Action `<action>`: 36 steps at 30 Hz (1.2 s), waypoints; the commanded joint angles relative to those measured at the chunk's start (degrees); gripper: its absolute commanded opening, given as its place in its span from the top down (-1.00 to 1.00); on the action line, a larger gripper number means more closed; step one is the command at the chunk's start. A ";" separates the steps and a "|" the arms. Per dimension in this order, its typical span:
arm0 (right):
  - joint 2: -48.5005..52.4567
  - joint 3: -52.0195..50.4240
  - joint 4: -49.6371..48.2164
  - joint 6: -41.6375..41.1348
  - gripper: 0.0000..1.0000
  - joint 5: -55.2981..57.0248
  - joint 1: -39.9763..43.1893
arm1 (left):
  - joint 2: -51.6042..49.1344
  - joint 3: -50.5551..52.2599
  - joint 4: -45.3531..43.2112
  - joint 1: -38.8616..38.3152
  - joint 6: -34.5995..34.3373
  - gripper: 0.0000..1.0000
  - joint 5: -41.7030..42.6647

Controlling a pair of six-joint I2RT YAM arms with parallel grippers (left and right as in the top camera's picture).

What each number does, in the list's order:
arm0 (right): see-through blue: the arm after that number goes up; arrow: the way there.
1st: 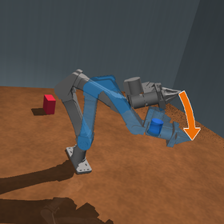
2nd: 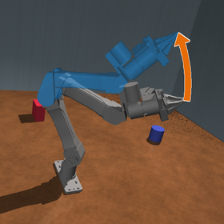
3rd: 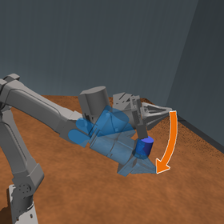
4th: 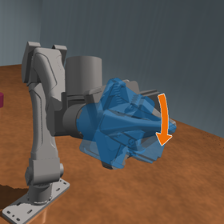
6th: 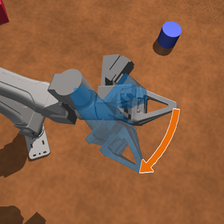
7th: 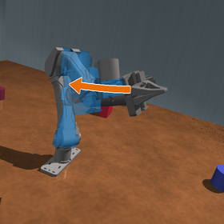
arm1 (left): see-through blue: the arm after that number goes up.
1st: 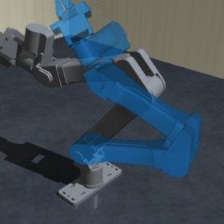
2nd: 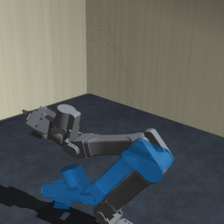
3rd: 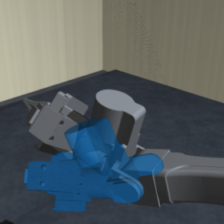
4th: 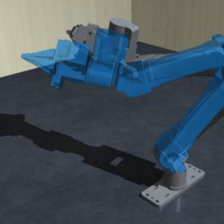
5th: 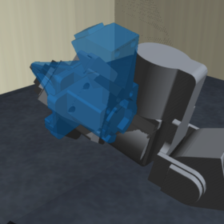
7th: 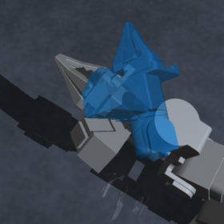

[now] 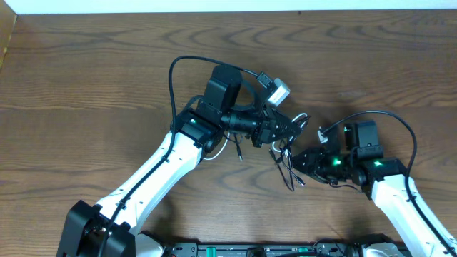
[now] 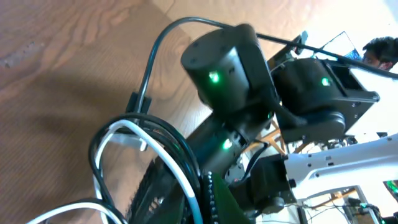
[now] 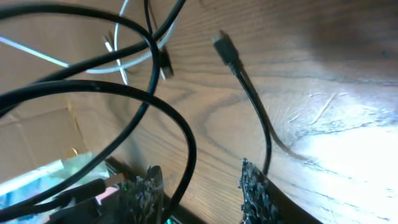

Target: Untangle cables

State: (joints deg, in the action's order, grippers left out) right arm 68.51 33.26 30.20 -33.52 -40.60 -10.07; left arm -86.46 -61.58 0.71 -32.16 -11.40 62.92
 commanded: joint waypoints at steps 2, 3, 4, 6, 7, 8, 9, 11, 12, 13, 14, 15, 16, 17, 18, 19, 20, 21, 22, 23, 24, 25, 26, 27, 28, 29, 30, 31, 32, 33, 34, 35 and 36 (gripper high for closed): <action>-0.24 -0.04 0.85 -0.07 0.23 7.21 -3.72 | 1.53 -0.81 -2.10 -0.07 -2.69 0.85 1.16; -0.24 -0.04 1.53 -0.07 0.23 9.42 -4.26 | 1.66 -0.81 -2.21 0.02 -2.67 0.85 1.14; -0.24 -0.04 2.32 -0.07 0.23 11.87 -4.68 | 1.73 -0.81 -2.36 0.17 -2.67 0.85 1.16; -0.24 -0.04 4.79 0.39 0.24 19.47 -5.29 | 2.03 -0.81 -2.27 1.09 -2.67 0.85 1.16; -0.24 -0.04 5.79 0.39 0.24 22.95 -5.31 | 2.05 -0.81 -2.05 1.70 -2.67 0.85 1.16; -0.24 -0.04 7.15 0.39 0.24 27.36 -5.29 | 2.05 -0.79 -1.60 2.12 -2.67 0.85 1.14; -0.24 -0.07 7.98 0.39 0.25 30.64 -5.27 | 2.03 -0.79 -0.50 2.97 -2.64 0.85 1.14; -0.24 -0.04 9.55 0.39 0.26 38.80 -5.25 | 2.03 -0.79 2.49 4.63 -2.54 0.85 1.09; -0.24 -0.04 10.16 0.39 0.26 42.69 -5.25 | 2.03 -0.79 4.20 5.57 -1.92 0.85 1.09; -0.24 -0.04 10.60 0.37 0.27 45.44 -5.25 | 2.03 -0.79 5.46 6.25 -1.25 0.85 1.07; -0.24 -0.04 11.19 0.37 0.29 49.42 -5.25 | 2.03 -0.79 8.00 7.67 -0.04 0.85 0.68; -0.24 -0.07 11.69 0.35 0.31 53.72 -5.25 | 2.03 -0.79 9.92 8.85 1.11 0.85 0.37; -0.24 -0.07 11.93 0.35 0.32 56.17 -5.25 | 2.03 -0.79 12.13 10.10 2.08 0.85 -0.26; -0.24 -0.07 12.26 0.33 0.34 60.02 -5.14 | 2.03 -0.79 14.86 11.67 3.17 0.85 -1.36; -0.24 -0.07 12.28 0.33 0.34 62.23 -4.83 | 2.03 -0.79 16.57 12.68 4.07 0.85 -1.95; -0.24 -0.04 12.26 0.33 0.34 64.11 -4.22 | 2.03 -0.79 19.39 14.49 5.84 0.85 -2.84; -0.24 -0.04 12.22 0.31 0.34 65.31 -3.30 | 2.03 -0.79 21.88 16.22 7.39 0.85 -3.65; -0.24 -0.07 12.07 0.31 0.35 66.03 -1.90 | 2.03 -0.79 24.28 18.14 8.98 0.85 -3.91; -0.24 -0.07 11.93 0.31 0.35 66.16 -0.76 | 2.03 -0.79 25.59 19.28 9.79 0.85 -3.91; -0.24 -0.07 11.80 0.31 0.36 66.16 0.57 | 2.03 -0.79 26.99 20.68 10.62 0.85 -4.07; -0.26 -0.07 11.69 0.31 0.36 66.16 2.27 | 2.03 -0.79 28.35 22.18 11.50 0.85 -4.07; -0.26 -0.04 11.54 0.31 0.37 66.14 4.22 | 2.03 -0.79 29.49 23.89 11.85 0.85 -4.07; -0.26 -0.07 11.37 0.33 0.36 66.14 5.77 | 2.03 -0.79 30.14 25.18 11.82 0.85 -4.04; -0.26 -0.04 10.93 0.33 0.36 65.57 7.93 | 2.03 -0.79 30.73 26.56 11.80 0.85 -4.02; -0.26 -0.04 10.36 0.35 0.37 64.30 9.42 | 2.03 -0.79 31.12 27.43 11.80 0.85 -4.02; -0.26 -0.04 9.68 0.37 0.38 62.47 11.02 | 2.03 -0.79 31.50 27.96 11.82 0.85 -4.04; -0.26 -0.04 9.40 0.37 0.38 61.88 11.85 | 2.03 -0.79 31.65 27.98 11.82 0.85 -4.04; -0.26 -0.04 9.33 0.35 0.38 61.99 12.22 | 2.03 -0.79 31.56 27.98 11.87 0.85 -4.07; -0.26 -0.04 9.20 0.35 0.40 62.58 12.68 | 2.03 -0.79 31.39 27.98 12.17 0.85 -4.13; -0.26 -0.04 9.18 0.33 0.44 63.84 13.29 | 2.03 -0.79 31.39 27.98 12.28 0.85 -5.49; -0.26 -0.04 9.20 0.33 0.47 65.33 14.08 | 2.03 -0.79 31.43 27.98 12.26 0.85 -7.76; -0.26 -0.04 9.18 0.28 0.48 67.04 15.21 | 2.03 -0.79 31.69 27.98 12.26 0.85 -9.94; -0.26 -0.04 9.20 0.00 0.48 68.26 16.11 | 2.03 -0.79 32.13 27.98 12.24 0.85 -12.37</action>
State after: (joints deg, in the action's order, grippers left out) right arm 68.51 33.26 39.51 -33.28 22.13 3.55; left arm -86.02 -61.65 32.18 -4.34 -0.56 56.86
